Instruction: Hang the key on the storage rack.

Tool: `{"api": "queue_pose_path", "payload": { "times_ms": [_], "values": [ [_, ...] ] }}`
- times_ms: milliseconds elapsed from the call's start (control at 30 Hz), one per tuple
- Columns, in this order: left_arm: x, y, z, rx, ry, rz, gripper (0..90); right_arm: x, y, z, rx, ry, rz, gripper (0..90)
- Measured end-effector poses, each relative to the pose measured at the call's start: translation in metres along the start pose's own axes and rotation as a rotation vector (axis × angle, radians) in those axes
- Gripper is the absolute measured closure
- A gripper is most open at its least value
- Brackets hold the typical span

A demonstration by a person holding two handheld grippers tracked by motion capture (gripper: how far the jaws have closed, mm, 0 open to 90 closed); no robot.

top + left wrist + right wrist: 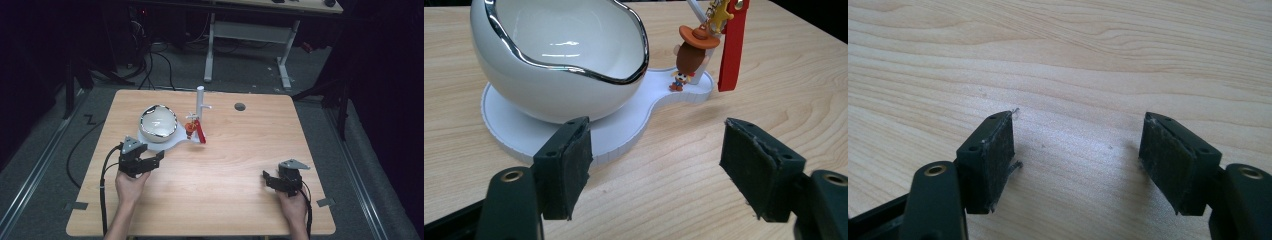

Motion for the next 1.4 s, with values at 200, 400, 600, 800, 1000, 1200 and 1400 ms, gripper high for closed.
{"api": "queue_pose_path", "payload": {
  "times_ms": [200, 400, 600, 800, 1000, 1200, 1400],
  "values": [
    [-0.001, 0.007, 0.002, 0.013, 0.011, 0.008, 27.4, 0.0, 0.0, 0.0, 0.0, 0.001, 0.0, 30.6],
    [-0.003, 0.013, 0.004, 0.023, 0.03, 0.011, 24.7, 0.0, 0.0, 0.0, 0.0, 0.0, 0.0, 30.6],
    [-0.004, 0.018, 0.007, 0.019, 0.032, 0.013, 21.0, 0.0, 0.0, 0.0, 0.0, 0.0, 0.0, 30.6],
    [-0.006, 0.022, 0.012, 0.027, 0.039, 0.016, 20.6, 0.0, 0.0, 0.0, 0.0, 0.0, 0.0, 30.6],
    [-0.007, 0.027, 0.018, 0.025, 0.029, 0.027, 18.7, 0.0, 0.0, 0.0, 0.0, 0.0, 0.0, 30.6],
    [-0.008, 0.029, 0.024, 0.003, 0.035, 0.021, 19.0, 0.0, 0.0, 0.0, 0.0, 0.001, 0.0, 30.6],
    [-0.011, 0.031, 0.031, -0.005, 0.048, 0.001, 19.2, 0.0, 0.0, 0.0, 0.0, 0.0, 0.0, 30.6]
  ]
}}
Point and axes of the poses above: each handheld gripper's, and its own axes: y roughly backward along the jaws, z roughly out of its underside, x roughly to its right, the point moved 6 cm from there along -y, roughly forward along the jaws, and after that the axes turned 2 degrees about -z, right-handed, at the moved point
